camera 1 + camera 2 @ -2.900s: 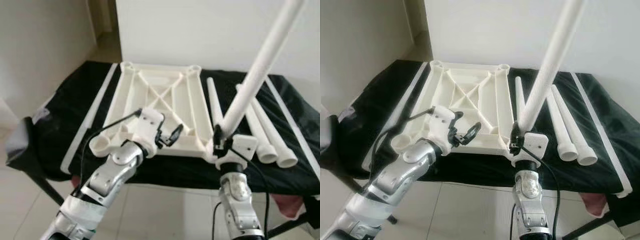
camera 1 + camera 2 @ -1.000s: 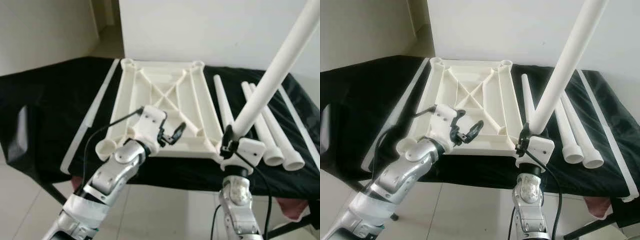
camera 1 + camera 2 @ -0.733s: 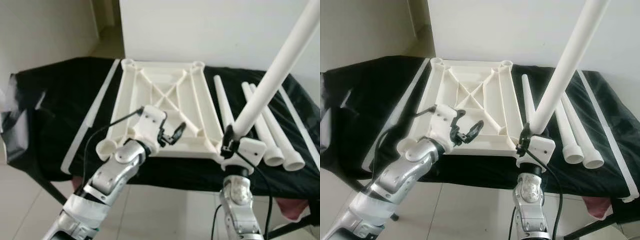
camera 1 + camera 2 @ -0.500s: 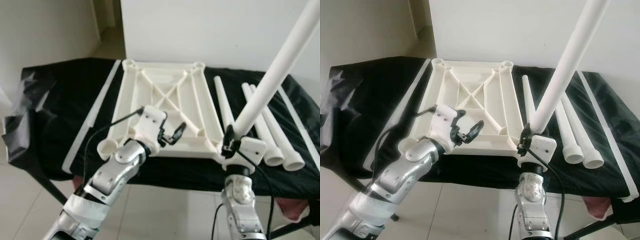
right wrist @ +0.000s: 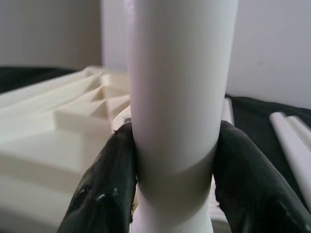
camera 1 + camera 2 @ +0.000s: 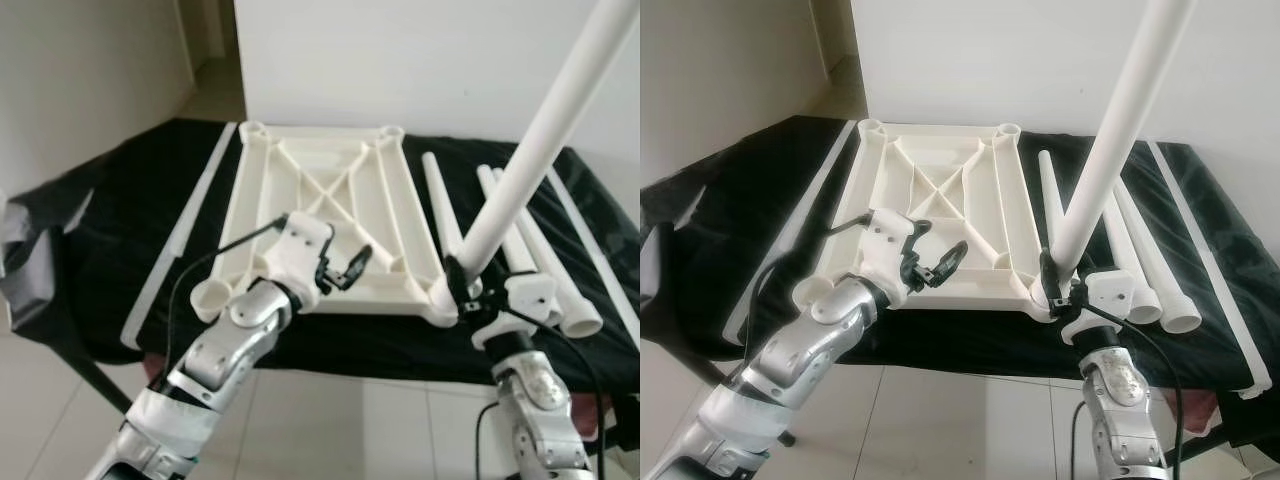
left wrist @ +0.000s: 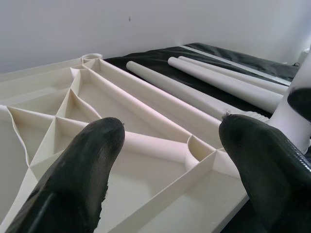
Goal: Building children table
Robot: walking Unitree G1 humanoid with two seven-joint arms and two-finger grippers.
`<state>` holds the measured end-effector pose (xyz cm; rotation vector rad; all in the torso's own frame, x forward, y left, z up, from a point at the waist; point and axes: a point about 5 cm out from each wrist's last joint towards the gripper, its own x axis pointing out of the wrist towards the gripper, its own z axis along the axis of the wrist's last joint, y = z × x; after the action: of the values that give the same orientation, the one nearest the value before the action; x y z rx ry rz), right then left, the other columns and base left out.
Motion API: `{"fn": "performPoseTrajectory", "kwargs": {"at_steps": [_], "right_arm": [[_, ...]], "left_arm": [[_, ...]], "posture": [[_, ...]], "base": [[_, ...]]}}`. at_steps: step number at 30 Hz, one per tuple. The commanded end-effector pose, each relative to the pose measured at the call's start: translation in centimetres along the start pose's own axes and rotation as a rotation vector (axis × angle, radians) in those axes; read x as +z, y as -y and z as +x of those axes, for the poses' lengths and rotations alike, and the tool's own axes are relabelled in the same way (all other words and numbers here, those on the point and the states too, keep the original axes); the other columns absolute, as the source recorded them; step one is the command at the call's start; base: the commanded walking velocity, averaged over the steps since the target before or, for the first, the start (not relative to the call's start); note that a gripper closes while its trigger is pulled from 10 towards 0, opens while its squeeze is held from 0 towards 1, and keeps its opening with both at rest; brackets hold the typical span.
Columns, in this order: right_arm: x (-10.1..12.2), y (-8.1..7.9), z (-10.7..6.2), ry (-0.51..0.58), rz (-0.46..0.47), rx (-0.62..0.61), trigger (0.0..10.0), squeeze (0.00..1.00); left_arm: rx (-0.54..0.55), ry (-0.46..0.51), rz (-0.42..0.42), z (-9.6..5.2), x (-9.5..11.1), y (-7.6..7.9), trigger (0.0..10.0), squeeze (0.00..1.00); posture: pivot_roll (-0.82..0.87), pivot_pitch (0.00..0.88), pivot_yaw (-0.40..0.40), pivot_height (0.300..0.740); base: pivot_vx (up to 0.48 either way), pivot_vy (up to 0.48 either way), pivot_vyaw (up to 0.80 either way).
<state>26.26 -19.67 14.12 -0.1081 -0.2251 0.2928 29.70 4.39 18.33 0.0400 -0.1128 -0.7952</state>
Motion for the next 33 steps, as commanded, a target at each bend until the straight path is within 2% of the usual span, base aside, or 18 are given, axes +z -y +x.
{"fn": "performPoseTrajectory", "kwargs": {"at_steps": [1, 9, 14, 16, 20, 27, 33], "right_arm": [[-1.8, -1.1, -0.5, -0.109, 0.046, 0.119, 10.0, 0.00], [-2.2, -0.1, -0.6, -0.156, 0.091, 0.239, 10.0, 0.00], [-2.3, 0.7, -0.5, -0.162, 0.116, 0.254, 10.0, 0.00], [-2.3, 1.4, -0.1, -0.153, 0.162, 0.213, 10.0, 0.00], [-2.7, 1.7, 0.2, -0.155, 0.219, 0.170, 10.0, 0.00], [-4.2, 1.0, -0.4, -0.175, 0.361, 0.087, 10.0, 0.00], [-4.1, 0.6, -0.3, -0.173, 0.312, 0.066, 10.0, 0.00]], "left_arm": [[-0.201, -0.005, 0.010, 0.1, 0.0, 0.8, 10.0, 0.00], [-0.201, -0.003, 0.008, 0.2, 0.1, 0.8, 10.0, 0.00], [-0.200, -0.004, 0.009, 0.2, 0.1, 0.7, 10.0, 0.00], [-0.199, -0.004, 0.010, 0.2, 0.1, 0.7, 10.0, 0.00], [-0.198, -0.003, 0.010, 0.2, 0.2, 0.7, 10.0, 0.00], [-0.196, -0.004, 0.008, 0.1, 0.2, 0.7, 10.0, 0.00], [-0.199, -0.007, 0.010, 0.0, 0.1, 0.7, 10.0, 0.00]], "posture": [[-0.02, 0.037, 0.014, 0.740], [-0.01, 0.040, 0.018, 0.740], [-0.01, 0.041, 0.018, 0.740], [-0.01, 0.040, 0.019, 0.740], [-0.01, 0.042, 0.018, 0.740], [-0.01, 0.048, 0.017, 0.740], [-0.01, 0.050, 0.020, 0.740]], "base": [[0.000, 0.000, 0.00], [0.000, 0.000, 0.00], [0.000, 0.000, 0.00], [0.000, 0.000, 0.00], [0.000, 0.000, 0.00], [0.000, 0.000, 0.00], [0.000, 0.000, 0.00]]}}
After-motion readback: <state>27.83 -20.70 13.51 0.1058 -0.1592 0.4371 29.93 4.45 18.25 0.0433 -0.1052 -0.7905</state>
